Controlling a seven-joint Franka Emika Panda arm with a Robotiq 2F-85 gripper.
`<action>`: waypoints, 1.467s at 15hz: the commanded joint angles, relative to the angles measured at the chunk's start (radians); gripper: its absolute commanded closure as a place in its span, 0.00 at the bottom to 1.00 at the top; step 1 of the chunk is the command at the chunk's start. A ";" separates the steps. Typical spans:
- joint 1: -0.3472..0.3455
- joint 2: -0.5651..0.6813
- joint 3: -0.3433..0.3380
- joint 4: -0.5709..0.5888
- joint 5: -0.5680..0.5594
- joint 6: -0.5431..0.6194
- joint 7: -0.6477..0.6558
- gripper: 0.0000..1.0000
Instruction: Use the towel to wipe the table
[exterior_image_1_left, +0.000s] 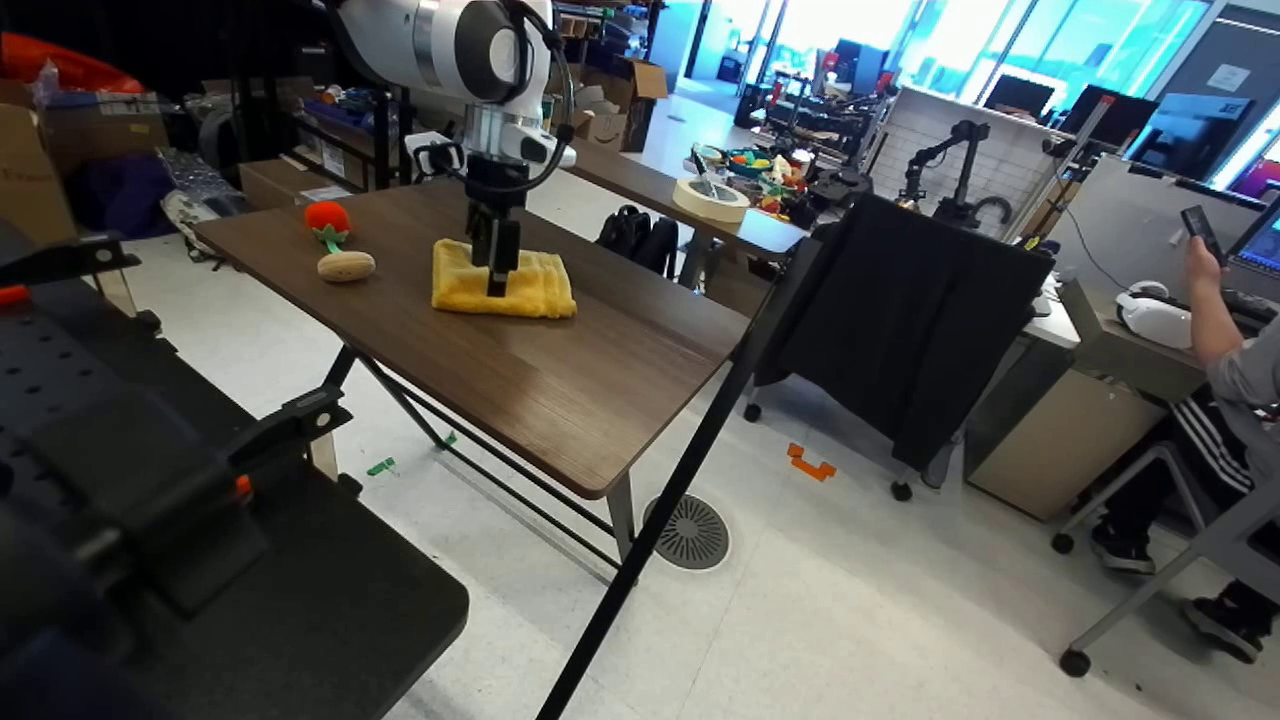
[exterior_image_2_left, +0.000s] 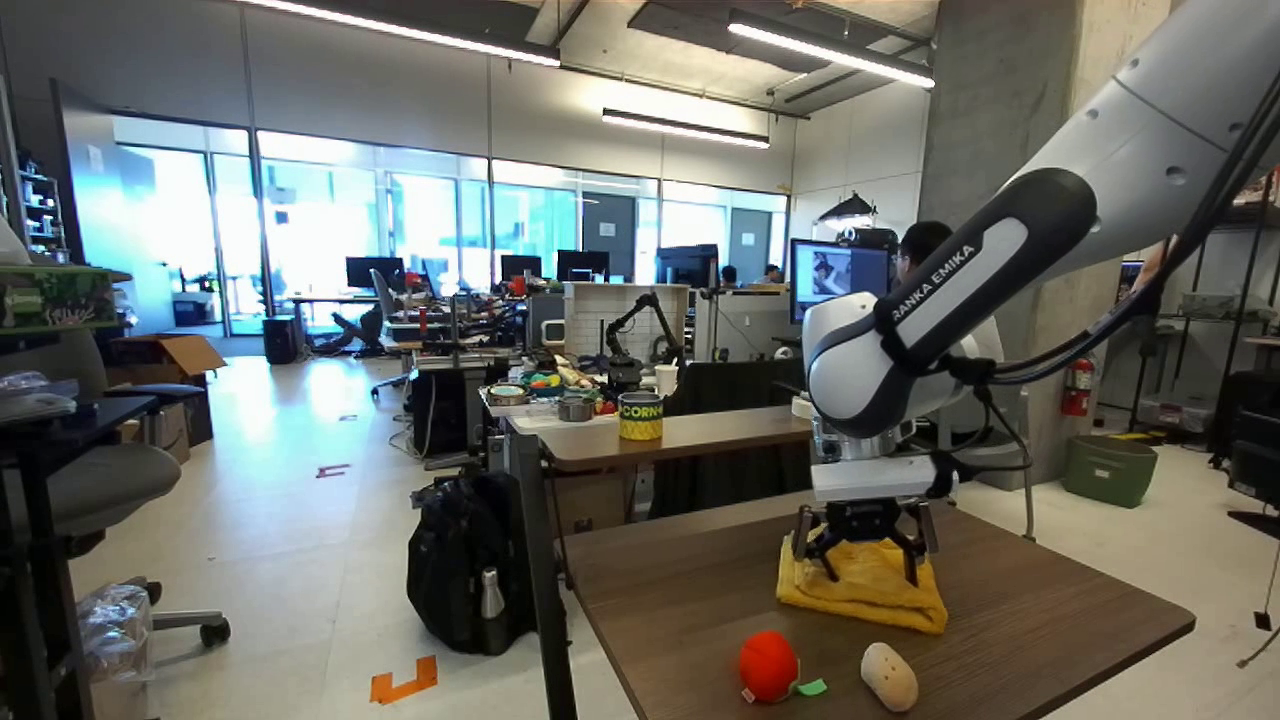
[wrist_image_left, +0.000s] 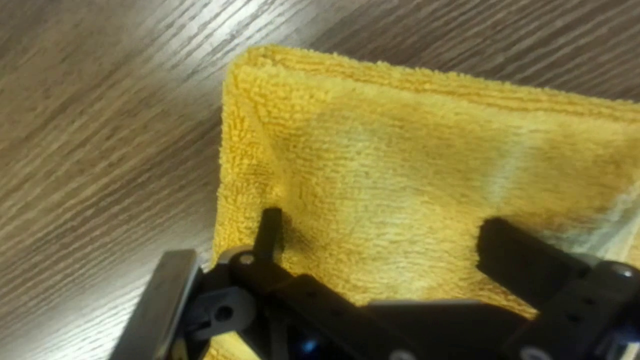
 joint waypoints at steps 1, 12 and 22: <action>-0.017 0.041 0.026 0.070 -0.009 -0.030 -0.195 0.00; -0.061 0.014 0.019 0.032 0.047 -0.027 -0.295 0.00; 0.093 0.088 0.115 0.227 0.046 -0.181 -0.359 0.00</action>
